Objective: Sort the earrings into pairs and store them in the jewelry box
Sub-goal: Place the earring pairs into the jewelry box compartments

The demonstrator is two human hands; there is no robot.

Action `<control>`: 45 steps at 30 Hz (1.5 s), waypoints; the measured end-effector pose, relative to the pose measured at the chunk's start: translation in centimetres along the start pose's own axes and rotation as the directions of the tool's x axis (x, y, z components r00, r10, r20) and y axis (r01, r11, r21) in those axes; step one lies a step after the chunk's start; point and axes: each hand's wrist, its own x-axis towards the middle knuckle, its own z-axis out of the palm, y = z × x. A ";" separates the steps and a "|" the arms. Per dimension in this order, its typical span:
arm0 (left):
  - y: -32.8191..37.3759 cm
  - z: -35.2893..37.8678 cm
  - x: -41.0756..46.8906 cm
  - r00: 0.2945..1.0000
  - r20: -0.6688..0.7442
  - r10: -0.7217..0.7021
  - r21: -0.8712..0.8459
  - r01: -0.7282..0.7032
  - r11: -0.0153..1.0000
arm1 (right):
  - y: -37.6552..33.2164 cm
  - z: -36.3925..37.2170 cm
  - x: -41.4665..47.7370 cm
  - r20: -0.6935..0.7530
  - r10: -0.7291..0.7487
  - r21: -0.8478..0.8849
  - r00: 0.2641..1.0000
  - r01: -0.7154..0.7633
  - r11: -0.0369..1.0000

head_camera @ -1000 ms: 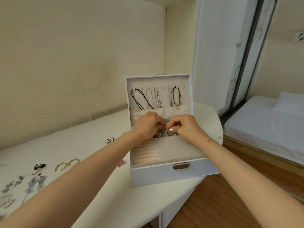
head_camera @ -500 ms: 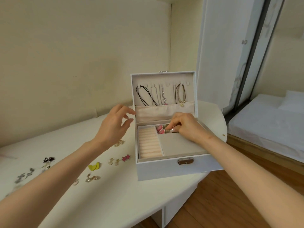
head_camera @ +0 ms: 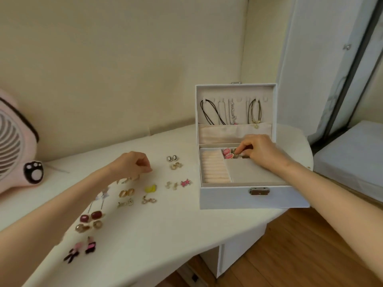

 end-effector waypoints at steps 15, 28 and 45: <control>-2.3 -1.6 -1.6 0.966 -0.258 0.035 -0.105 -0.064 0.992 | 0.4 -0.1 0.4 -0.115 -0.091 -0.055 0.989 0.085 0.995; -6.0 -1.0 -0.9 0.988 0.009 -0.157 0.124 0.155 0.980 | -16.1 8.5 3.1 0.225 -0.380 0.088 0.897 0.370 0.925; -4.4 -0.5 -1.9 0.955 -0.290 -0.068 0.007 0.074 0.997 | -19.3 16.4 5.6 0.364 -0.175 0.028 0.915 0.177 0.984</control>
